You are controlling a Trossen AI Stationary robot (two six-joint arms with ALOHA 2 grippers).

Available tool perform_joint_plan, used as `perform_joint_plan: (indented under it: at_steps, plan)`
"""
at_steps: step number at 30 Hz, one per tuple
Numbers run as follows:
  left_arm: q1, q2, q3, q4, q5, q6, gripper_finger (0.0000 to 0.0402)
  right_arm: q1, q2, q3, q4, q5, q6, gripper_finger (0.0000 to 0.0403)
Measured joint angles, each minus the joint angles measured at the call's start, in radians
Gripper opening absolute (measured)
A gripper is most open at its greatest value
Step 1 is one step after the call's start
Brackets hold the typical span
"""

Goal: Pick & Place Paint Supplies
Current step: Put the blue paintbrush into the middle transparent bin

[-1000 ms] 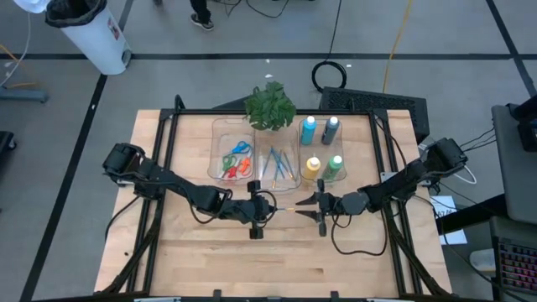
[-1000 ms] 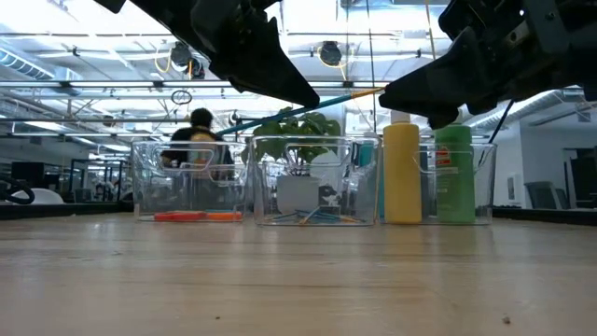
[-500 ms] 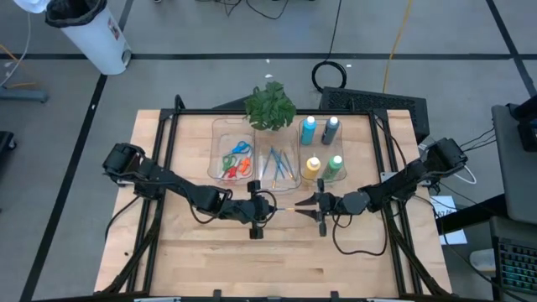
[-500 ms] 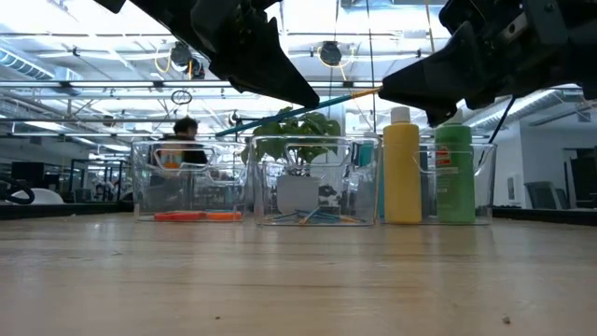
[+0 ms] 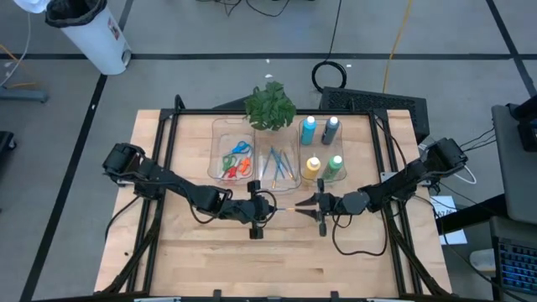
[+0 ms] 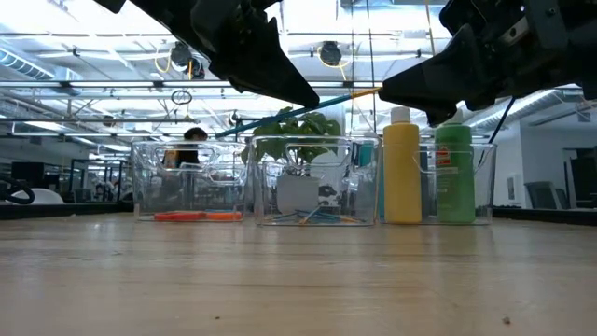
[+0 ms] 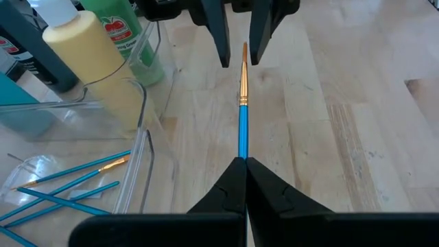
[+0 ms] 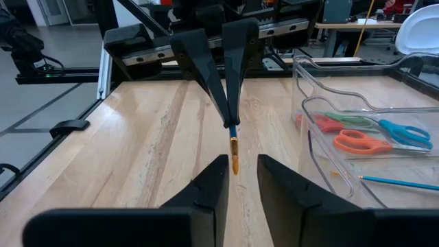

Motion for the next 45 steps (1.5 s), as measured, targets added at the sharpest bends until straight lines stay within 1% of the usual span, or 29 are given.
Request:
perform_joint_plan:
  at_steps: [9, 14, 17, 20, 24, 27, 29, 32, 35, 37, 41, 43, 45]
  plan:
    - [0.000, 0.000, 0.000, 0.000, 0.000, -0.001, 0.0000, -0.006, 0.000, 0.000, 0.000, -0.002, -0.004, 0.0006]
    - [0.000, 0.000, 0.000, 0.000, -0.001, 0.006, 0.0001, -0.006, 0.000, 0.000, 0.000, -0.002, -0.004, 0.0001]
    - [0.000, 0.000, 0.000, 0.007, -0.031, 0.020, 0.0006, -0.006, 0.000, 0.000, 0.000, -0.002, -0.004, 0.0001]
    - [-0.006, -0.012, 0.000, 0.048, -0.079, 0.008, 0.0034, -0.006, 0.000, 0.000, 0.000, -0.003, -0.004, 0.0001]
    - [-0.019, -0.084, 0.002, 0.056, -0.142, 0.009, 0.0090, -0.006, 0.000, 0.000, 0.000, -0.003, -0.004, 0.0000]
    - [-0.022, -0.152, 0.002, -0.001, -0.135, 0.008, 0.0133, -0.006, 0.000, 0.000, 0.000, -0.004, -0.004, 0.0000]
    - [-0.023, -0.210, 0.002, -0.062, -0.107, 0.006, 0.0156, -0.006, 0.000, 0.000, 0.003, -0.005, -0.002, 0.0000]
    - [-0.027, -0.292, 0.002, -0.192, -0.065, -0.060, 0.0183, -0.006, -0.006, 0.000, 0.000, -0.005, 0.025, 0.0000]
    - [-0.049, -0.340, 0.001, -0.292, -0.055, -0.094, 0.0200, -0.010, -0.027, 0.000, 0.001, -0.006, 0.067, 0.0000]
    - [-0.078, -0.358, -0.004, -0.297, -0.080, -0.054, 0.0206, -0.012, -0.056, 0.002, 0.000, -0.004, 0.075, 0.0000]
    - [-0.124, -0.367, -0.048, -0.190, -0.138, 0.025, 0.0211, -0.020, -0.122, 0.025, -0.021, -0.003, 0.013, 0.0000]
    - [-0.125, -0.367, -0.079, -0.142, -0.147, 0.059, 0.0212, -0.037, -0.164, 0.054, -0.089, -0.006, -0.024, 0.0000]
    - [-0.122, -0.373, -0.108, -0.129, -0.149, 0.065, 0.0212, -0.065, -0.204, 0.099, -0.204, -0.002, -0.033, 0.0000]
